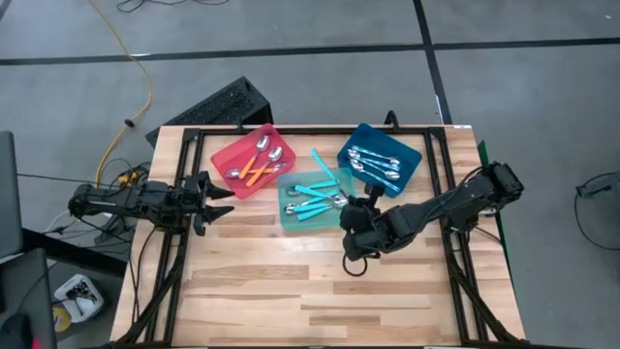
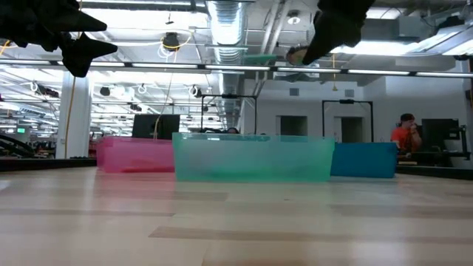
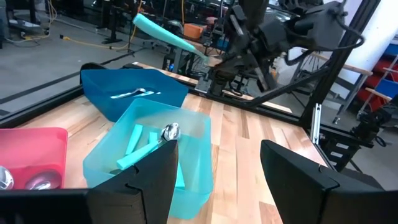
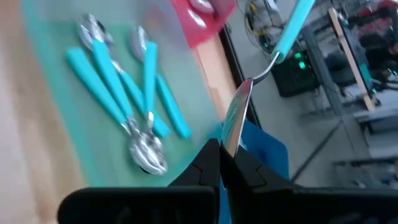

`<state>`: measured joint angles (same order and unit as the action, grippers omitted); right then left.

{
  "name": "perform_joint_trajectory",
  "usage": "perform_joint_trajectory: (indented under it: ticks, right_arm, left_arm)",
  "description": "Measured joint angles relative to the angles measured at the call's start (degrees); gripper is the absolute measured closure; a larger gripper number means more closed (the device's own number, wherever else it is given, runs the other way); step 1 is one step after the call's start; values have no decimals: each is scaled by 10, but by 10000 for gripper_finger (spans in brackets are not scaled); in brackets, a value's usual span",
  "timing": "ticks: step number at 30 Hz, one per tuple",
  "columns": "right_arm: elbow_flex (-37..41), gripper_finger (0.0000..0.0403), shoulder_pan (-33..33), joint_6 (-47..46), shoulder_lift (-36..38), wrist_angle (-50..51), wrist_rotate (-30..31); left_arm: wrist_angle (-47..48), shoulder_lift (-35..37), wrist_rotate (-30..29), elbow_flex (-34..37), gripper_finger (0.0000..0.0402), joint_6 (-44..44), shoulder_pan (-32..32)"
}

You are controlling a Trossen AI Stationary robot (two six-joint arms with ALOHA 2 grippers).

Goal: Sort silverware by color (type)
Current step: Put the blue spoon into the green bin

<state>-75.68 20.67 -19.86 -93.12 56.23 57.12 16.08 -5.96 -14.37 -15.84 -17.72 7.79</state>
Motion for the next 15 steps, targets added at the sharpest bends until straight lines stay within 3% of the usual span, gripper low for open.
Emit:
perform_joint_trajectory:
  ticks: [8, 15]
  right_arm:
    - [11, 377, -15, 63, -19, 0, 1]
    - [17, 377, -16, 263, -92, -25, 8]
  left_arm:
    - [0, 0, 0, 0, 187, 5, 0]
    - [1, 0, 0, 0, 187, 5, 0]
